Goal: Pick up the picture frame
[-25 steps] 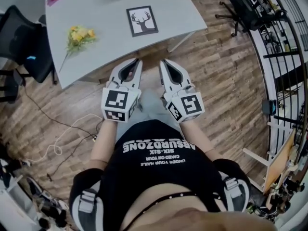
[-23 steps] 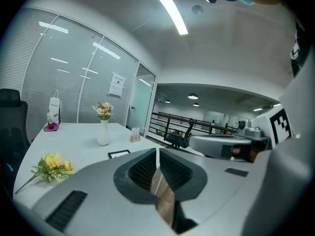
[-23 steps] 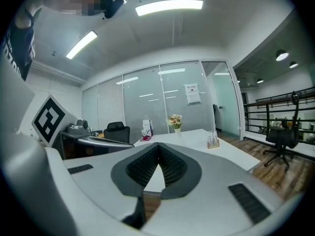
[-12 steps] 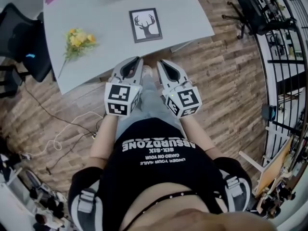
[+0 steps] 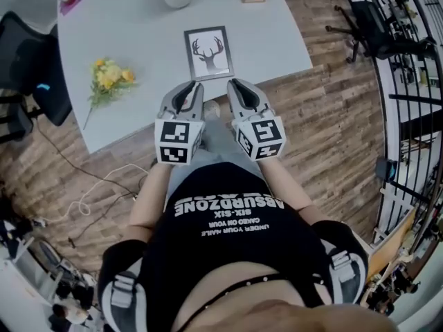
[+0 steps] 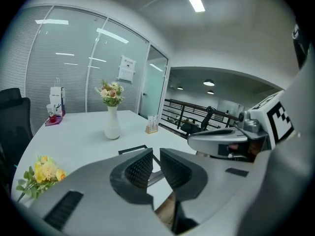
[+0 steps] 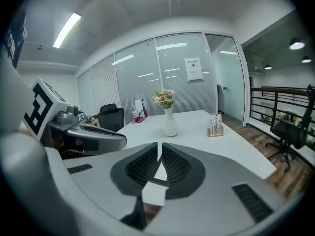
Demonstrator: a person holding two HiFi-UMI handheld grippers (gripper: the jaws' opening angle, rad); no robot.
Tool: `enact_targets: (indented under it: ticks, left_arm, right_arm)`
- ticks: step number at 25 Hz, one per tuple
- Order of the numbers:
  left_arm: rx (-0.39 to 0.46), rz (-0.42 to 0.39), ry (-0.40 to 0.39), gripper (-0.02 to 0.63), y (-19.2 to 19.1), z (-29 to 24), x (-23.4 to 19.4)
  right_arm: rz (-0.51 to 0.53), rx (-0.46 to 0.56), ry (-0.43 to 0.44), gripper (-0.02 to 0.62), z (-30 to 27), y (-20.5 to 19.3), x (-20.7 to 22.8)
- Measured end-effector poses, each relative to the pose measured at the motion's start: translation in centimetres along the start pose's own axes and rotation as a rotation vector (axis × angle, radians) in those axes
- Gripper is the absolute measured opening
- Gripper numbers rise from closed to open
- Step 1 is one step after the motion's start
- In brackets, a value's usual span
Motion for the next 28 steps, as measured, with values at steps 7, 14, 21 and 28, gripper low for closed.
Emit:
enact_targets:
  ticks: [7, 14, 21, 28]
  left_arm:
    - [-0.066, 0.037, 0.072, 0.097, -0.4, -5.1, -2.0]
    - [-0.153, 0.059, 0.126, 0.109, -2.4, -9.2, -3.9]
    - [-0.213, 0.083, 0.203, 0.109, -4.3, -12.5, -5.3]
    - [-0.286, 0.104, 0.218, 0.109, -6.3, -15.7, -6.4]
  right_arm:
    - [-0.034, -0.077, 0.009, 0.084, -4.1, -1.2, 4.4]
    - [-0.046, -0.165, 0.019, 0.084, -8.1, -3.2, 7.7]
    - [-0.058, -0.251, 0.029, 0.092, -11.2, -5.5, 9.7]
    - [-0.062, -0.296, 0.002, 0.103, -13.8, -7.6, 11.8]
Point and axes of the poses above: the fingertips, and each gripper's own axes: z backward along the fingers, x to its right, y out of its top, the point moved 4 cm from there along z, backward along the fingers, and after that the axes turned 7 degrees about y, right-handed, at the moved point
